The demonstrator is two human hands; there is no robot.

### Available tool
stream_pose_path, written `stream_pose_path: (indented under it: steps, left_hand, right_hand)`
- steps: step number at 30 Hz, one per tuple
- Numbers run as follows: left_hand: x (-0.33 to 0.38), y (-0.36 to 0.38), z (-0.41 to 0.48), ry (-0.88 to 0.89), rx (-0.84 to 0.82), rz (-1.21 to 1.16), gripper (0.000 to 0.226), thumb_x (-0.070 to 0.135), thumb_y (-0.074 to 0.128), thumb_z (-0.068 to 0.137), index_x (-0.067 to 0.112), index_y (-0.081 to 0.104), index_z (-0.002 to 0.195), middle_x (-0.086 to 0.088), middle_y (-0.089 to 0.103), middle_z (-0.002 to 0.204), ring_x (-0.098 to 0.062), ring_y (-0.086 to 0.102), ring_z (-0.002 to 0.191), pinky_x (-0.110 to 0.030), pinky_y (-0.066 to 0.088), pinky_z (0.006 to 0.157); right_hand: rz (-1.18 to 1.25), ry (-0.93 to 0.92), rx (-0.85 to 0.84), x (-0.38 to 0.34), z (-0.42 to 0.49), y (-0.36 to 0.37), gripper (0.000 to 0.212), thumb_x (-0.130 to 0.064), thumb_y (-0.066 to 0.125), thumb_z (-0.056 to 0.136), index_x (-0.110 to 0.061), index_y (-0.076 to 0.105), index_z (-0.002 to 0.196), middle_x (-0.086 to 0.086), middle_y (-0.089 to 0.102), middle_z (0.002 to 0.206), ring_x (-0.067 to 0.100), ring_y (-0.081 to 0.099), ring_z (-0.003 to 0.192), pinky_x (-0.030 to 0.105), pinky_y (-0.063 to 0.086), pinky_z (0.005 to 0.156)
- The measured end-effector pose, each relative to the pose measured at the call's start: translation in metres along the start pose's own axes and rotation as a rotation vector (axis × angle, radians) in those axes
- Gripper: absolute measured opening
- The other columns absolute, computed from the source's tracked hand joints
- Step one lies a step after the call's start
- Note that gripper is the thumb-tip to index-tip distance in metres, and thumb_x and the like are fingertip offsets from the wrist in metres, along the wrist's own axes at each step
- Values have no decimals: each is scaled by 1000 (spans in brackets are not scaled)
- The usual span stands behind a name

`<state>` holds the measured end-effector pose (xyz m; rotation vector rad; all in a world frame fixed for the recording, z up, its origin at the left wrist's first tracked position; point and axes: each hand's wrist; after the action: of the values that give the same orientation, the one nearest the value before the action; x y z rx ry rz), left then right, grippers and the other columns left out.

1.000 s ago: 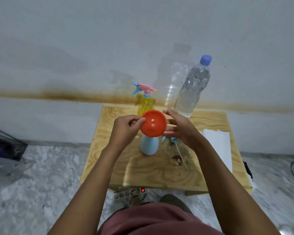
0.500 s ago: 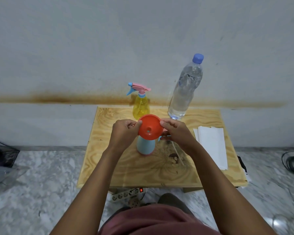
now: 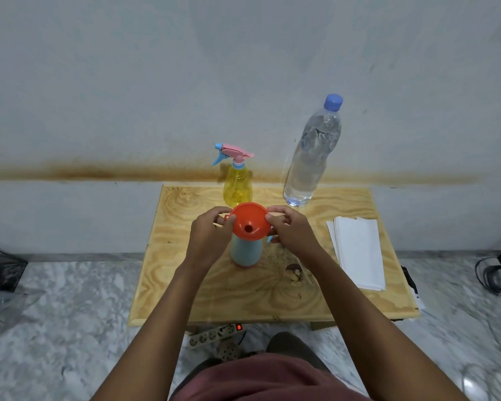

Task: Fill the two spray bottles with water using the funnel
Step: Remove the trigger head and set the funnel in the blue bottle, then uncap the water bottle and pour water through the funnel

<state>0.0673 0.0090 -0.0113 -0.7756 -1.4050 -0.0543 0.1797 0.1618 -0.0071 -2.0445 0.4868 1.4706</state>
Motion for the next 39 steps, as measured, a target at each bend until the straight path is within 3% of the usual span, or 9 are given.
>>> stream_pose_path:
  steps: [4, 7, 11, 15, 20, 25, 31, 35, 39]
  left_hand:
    - [5, -2, -1, -6, 27, -2, 19, 29, 65, 94, 20, 68, 110, 6, 66, 85, -6, 59, 70, -19, 48, 64]
    - [18, -4, 4, 32, 75, -23, 28, 34, 66, 93, 22, 67, 117, 6, 67, 102, -9, 62, 90, -25, 51, 75]
    - [62, 3, 23, 144, 57, -66, 28, 37, 66, 92, 26, 66, 118, 10, 66, 104, -7, 62, 95, -25, 51, 78]
    - [119, 30, 60, 203, -128, -92, 41, 42, 69, 89, 28, 59, 126, 7, 61, 113, -10, 60, 102, -29, 52, 85]
    - [165, 74, 115, 183, -289, -3, 78, 45, 75, 83, 29, 35, 148, 3, 46, 141, -16, 50, 125, -27, 44, 94]
    - [169, 97, 153, 151, -426, 44, 88, 35, 82, 79, 25, 33, 151, 1, 45, 150, -16, 49, 133, -35, 43, 109]
    - [169, 104, 167, 150, -412, -18, 65, 22, 85, 76, 23, 52, 132, 4, 58, 128, -12, 63, 112, -28, 51, 98]
    - [167, 99, 173, 149, -473, 11, 74, 34, 88, 71, 29, 49, 134, 5, 57, 134, -13, 58, 123, -35, 46, 108]
    - [168, 102, 170, 163, -483, 34, 80, 47, 82, 66, 36, 51, 138, 9, 61, 133, -16, 61, 121, -42, 47, 108]
  right_hand:
    - [-50, -53, 27, 2, 0, -4, 18, -23, 59, 96, -17, 68, 111, 6, 72, 79, 19, 73, 77, 26, 54, 59]
    - [-46, -81, 151, -1, 3, -20, 16, -25, 58, 96, -23, 67, 108, 0, 71, 87, 10, 69, 79, 23, 55, 69]
    - [-37, -110, 336, -5, 16, -59, 21, -26, 60, 95, -20, 65, 114, -4, 68, 94, 5, 62, 84, 16, 49, 70]
    - [-85, -105, 380, -8, 52, -96, 41, -30, 69, 90, -19, 57, 128, -1, 64, 112, 11, 60, 104, 29, 50, 92]
    - [-121, -116, 235, -27, 101, -124, 78, -34, 78, 83, -21, 37, 147, 2, 48, 143, 14, 46, 130, 28, 40, 101]
    - [-92, -240, 64, -35, 136, -136, 70, -31, 85, 76, -26, 48, 135, -12, 63, 128, 1, 58, 119, 38, 51, 101]
    - [-124, -268, 66, -25, 149, -140, 78, -46, 86, 68, -21, 45, 130, -5, 63, 125, 9, 61, 118, 42, 51, 100]
    - [-168, -271, 108, -21, 148, -134, 60, -44, 84, 71, -19, 45, 110, -3, 66, 107, 13, 66, 104, 47, 54, 90]
    - [-154, -275, 140, -21, 140, -128, 54, -42, 79, 77, -18, 45, 111, -2, 66, 101, 17, 67, 96, 49, 55, 84]
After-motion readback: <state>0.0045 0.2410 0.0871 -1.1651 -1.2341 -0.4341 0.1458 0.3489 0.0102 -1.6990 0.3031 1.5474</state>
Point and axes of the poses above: each hand's wrist, its own z-axis towards the middle knuckle, its own y-axis out of the palm, x = y × z
